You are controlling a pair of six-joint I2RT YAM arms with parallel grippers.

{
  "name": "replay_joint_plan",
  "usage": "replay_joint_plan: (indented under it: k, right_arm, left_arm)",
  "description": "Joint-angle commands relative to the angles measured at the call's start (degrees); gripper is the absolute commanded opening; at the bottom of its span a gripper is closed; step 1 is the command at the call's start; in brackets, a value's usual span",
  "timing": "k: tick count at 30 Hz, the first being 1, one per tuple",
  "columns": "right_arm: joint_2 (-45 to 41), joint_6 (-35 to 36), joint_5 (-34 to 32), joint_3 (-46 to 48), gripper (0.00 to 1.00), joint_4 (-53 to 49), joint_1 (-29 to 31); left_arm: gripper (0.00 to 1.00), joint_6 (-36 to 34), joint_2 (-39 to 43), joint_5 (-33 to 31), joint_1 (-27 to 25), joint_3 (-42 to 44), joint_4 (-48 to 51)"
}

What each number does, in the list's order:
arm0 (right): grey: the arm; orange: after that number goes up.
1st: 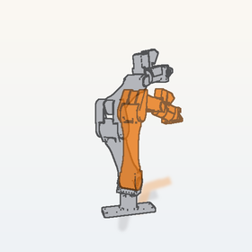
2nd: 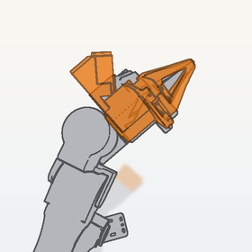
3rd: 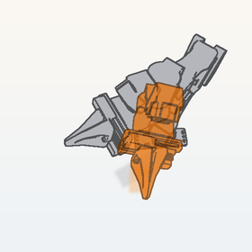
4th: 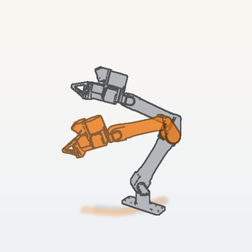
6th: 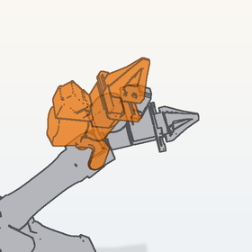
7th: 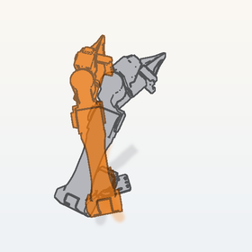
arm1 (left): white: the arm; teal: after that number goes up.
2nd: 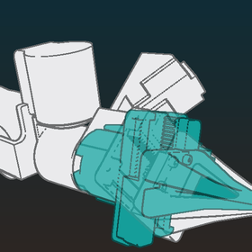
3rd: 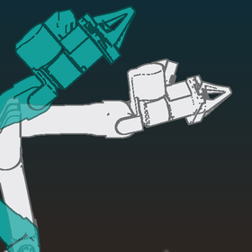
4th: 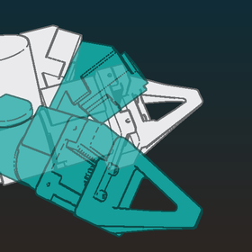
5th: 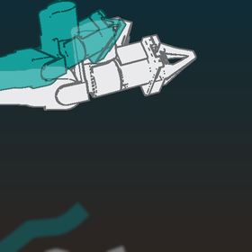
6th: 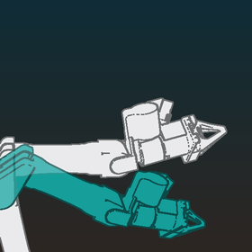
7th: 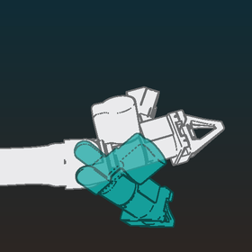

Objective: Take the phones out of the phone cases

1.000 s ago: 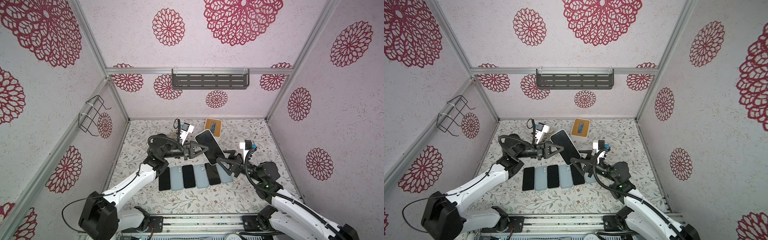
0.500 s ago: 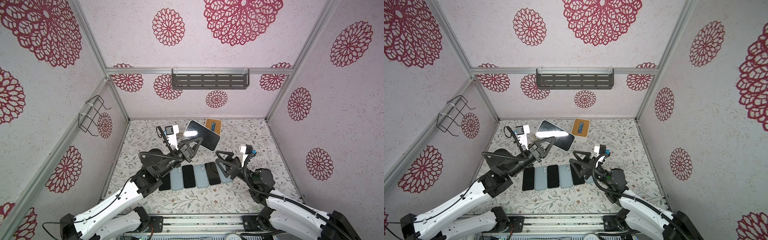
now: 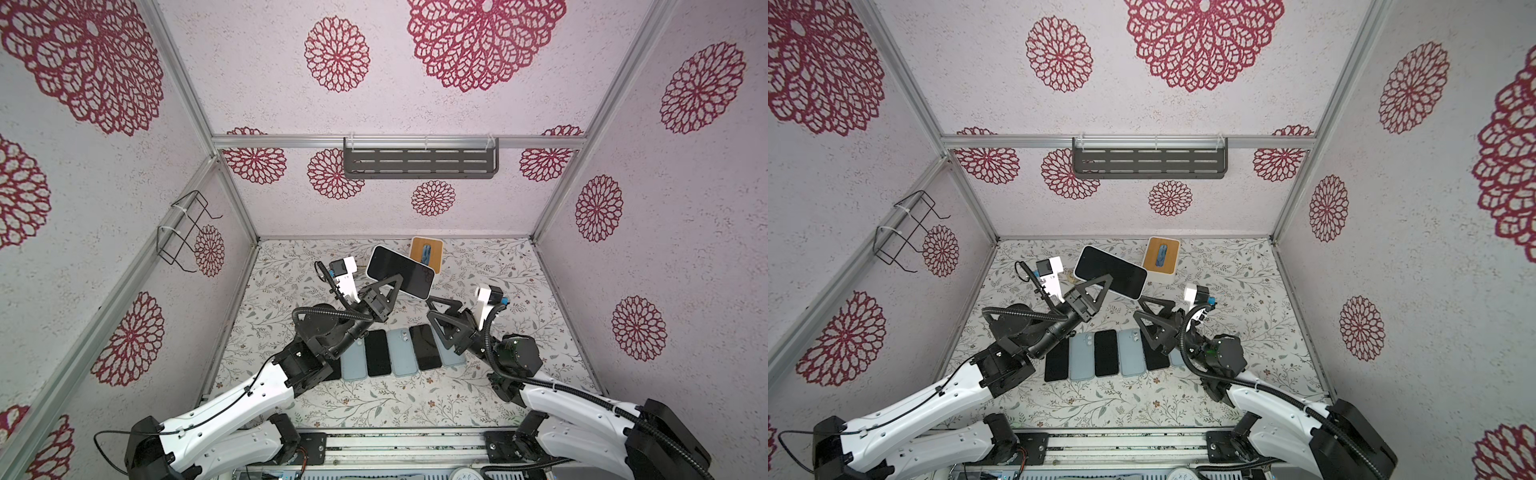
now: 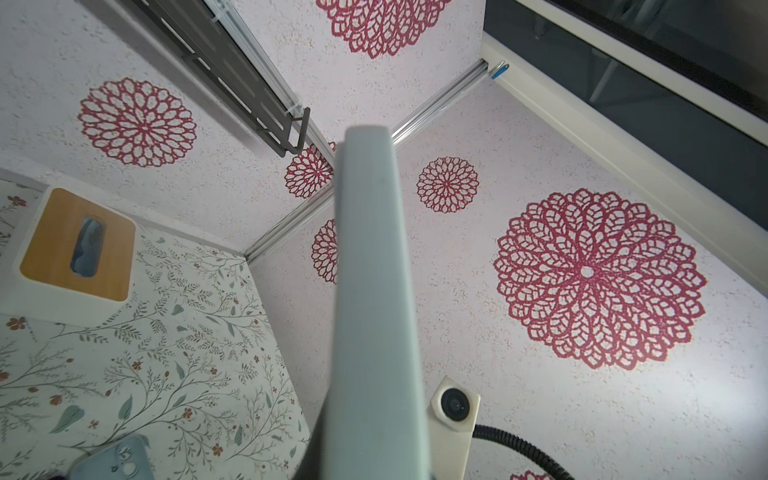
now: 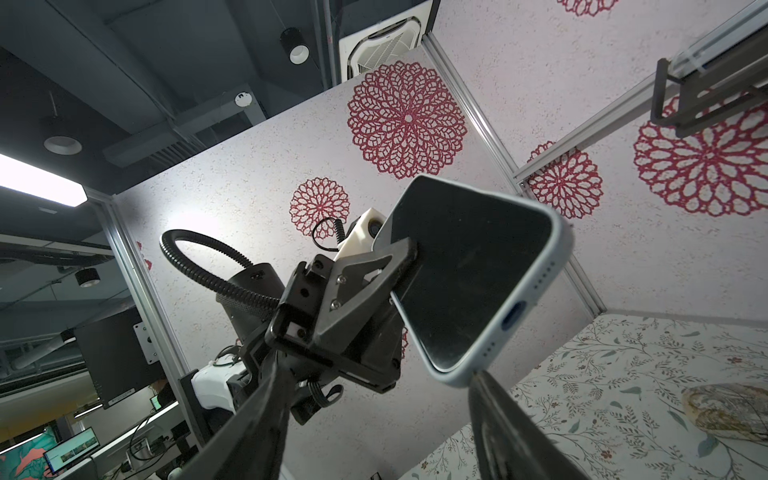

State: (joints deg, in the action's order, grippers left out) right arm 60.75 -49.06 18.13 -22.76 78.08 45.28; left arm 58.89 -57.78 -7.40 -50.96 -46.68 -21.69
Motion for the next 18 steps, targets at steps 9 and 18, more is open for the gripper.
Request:
replay_joint_plan:
  k: [9, 18]
  right_arm:
    - [3.0, -3.5, 0.6, -3.6, 0.57, 7.4, 0.2]
    - [5.7, -5.0, 1.0, -3.8, 0.54, 9.0, 0.2]
  left_arm:
    - [0.0, 3.8, 1.3, 1.3, -1.0, 2.3, -8.9]
    - [0.0, 4.5, 2.0, 1.4, -1.1, 2.6, -9.5]
